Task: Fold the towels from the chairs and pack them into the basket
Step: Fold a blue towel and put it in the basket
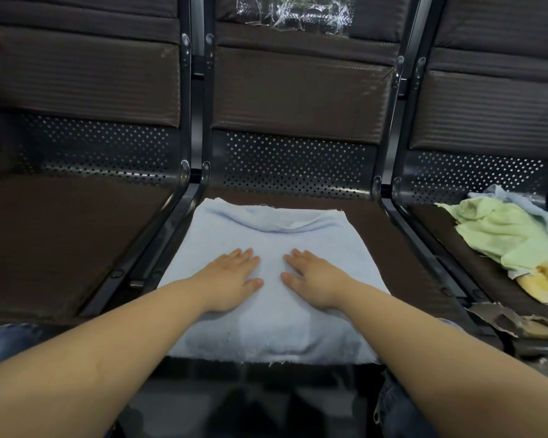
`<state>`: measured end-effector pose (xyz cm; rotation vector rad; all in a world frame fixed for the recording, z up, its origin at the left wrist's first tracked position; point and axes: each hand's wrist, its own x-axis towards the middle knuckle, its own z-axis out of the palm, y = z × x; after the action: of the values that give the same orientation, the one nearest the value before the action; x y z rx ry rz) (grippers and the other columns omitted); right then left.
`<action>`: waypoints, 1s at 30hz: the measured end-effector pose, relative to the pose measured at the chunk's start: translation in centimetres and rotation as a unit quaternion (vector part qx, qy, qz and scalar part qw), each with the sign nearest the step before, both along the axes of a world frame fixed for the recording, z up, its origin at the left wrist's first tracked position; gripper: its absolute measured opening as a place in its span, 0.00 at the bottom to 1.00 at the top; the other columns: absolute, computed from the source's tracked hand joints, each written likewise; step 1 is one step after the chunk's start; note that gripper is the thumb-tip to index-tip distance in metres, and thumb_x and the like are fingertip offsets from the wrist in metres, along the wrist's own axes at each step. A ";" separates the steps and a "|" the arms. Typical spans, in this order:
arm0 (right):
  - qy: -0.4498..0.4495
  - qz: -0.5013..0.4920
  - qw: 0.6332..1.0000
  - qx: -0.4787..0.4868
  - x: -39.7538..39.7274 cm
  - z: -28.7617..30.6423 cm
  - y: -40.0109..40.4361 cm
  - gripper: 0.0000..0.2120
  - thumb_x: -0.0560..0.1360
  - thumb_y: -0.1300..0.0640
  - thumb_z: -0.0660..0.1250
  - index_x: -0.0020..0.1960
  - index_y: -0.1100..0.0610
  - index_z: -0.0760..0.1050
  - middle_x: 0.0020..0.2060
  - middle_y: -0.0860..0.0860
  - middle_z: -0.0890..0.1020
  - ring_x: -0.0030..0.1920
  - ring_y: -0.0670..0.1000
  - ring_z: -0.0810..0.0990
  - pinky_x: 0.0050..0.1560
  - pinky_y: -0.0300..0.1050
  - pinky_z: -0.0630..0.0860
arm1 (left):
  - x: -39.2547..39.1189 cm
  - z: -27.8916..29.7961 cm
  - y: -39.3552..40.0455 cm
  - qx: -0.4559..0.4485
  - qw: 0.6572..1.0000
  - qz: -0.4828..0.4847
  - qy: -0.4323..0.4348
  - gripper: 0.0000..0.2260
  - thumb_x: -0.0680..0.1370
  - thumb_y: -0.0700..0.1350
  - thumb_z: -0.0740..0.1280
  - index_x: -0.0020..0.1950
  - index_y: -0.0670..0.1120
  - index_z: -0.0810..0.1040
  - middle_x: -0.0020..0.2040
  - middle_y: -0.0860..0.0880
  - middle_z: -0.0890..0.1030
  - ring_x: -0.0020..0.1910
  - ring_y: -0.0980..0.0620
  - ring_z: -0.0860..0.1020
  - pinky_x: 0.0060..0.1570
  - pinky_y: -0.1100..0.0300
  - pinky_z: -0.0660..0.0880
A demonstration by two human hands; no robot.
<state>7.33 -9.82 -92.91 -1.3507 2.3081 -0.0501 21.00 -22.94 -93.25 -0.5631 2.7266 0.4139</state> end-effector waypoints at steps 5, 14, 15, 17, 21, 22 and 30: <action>0.016 -0.002 1.000 -0.004 -1.6 -0.9 -1.8 0.28 0.82 0.44 0.49 0.78 0.52 0.47 0.78 0.50 0.47 0.77 0.50 0.47 0.75 0.48 0.48 | -4.4 -0.7 0.0 0.013 1.000 -0.010 0.011 0.27 0.83 0.56 0.47 0.79 0.47 0.45 0.79 0.48 0.44 0.78 0.51 0.44 0.74 0.58 0.43; 0.065 -0.007 0.998 -0.005 -6.3 -1.8 -5.0 0.33 0.79 0.38 0.51 0.78 0.49 0.45 0.78 0.46 0.46 0.76 0.56 0.52 0.73 0.50 0.55 | -8.3 -1.8 -4.2 -0.024 0.999 0.032 0.026 0.32 0.81 0.62 0.50 0.79 0.49 0.42 0.79 0.51 0.40 0.77 0.49 0.48 0.73 0.55 0.50; 0.065 -0.009 0.998 -0.004 -6.7 -2.0 -5.4 0.33 0.79 0.38 0.51 0.78 0.48 0.45 0.78 0.45 0.47 0.76 0.56 0.52 0.73 0.51 0.55 | -8.6 -1.9 -4.5 -0.018 0.999 0.042 0.029 0.32 0.81 0.61 0.50 0.79 0.50 0.42 0.79 0.52 0.40 0.77 0.48 0.47 0.73 0.55 0.51; 0.055 -0.025 0.998 -0.017 -7.7 -2.3 -6.2 0.33 0.78 0.37 0.53 0.78 0.47 0.46 0.77 0.44 0.50 0.75 0.57 0.53 0.73 0.51 0.57 | -9.3 -2.2 -5.1 -0.003 0.997 0.062 0.037 0.31 0.81 0.61 0.51 0.79 0.51 0.43 0.79 0.54 0.41 0.77 0.48 0.47 0.73 0.54 0.51; 0.065 -0.047 0.997 -0.011 -9.7 -2.9 -7.0 0.32 0.78 0.36 0.53 0.78 0.46 0.49 0.77 0.42 0.51 0.75 0.54 0.56 0.71 0.49 0.59 | -10.8 -2.7 -6.0 -0.022 0.996 0.083 0.032 0.30 0.81 0.61 0.49 0.79 0.52 0.44 0.79 0.55 0.44 0.76 0.47 0.51 0.71 0.54 0.56; 0.069 -0.048 0.996 -0.009 -10.0 -3.0 -7.2 0.31 0.78 0.36 0.52 0.78 0.46 0.51 0.77 0.43 0.52 0.75 0.54 0.57 0.70 0.49 0.59 | -11.3 -2.9 -6.1 -0.034 0.996 0.083 0.028 0.30 0.81 0.62 0.49 0.79 0.52 0.44 0.79 0.55 0.45 0.76 0.47 0.52 0.70 0.53 0.58; -0.003 -0.160 0.971 -0.177 -12.3 -2.7 -9.2 0.16 0.79 0.48 0.60 0.66 0.48 0.73 0.59 0.45 0.79 0.59 0.49 0.76 0.54 0.43 0.71 | -13.0 -3.8 -6.7 -0.097 0.990 0.079 0.063 0.31 0.80 0.62 0.50 0.79 0.50 0.49 0.78 0.50 0.53 0.71 0.47 0.64 0.64 0.53 0.66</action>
<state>-4.92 -19.02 -95.62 -1.1098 2.5759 -0.5922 7.97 -29.62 -97.09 -0.8337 2.8731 0.2289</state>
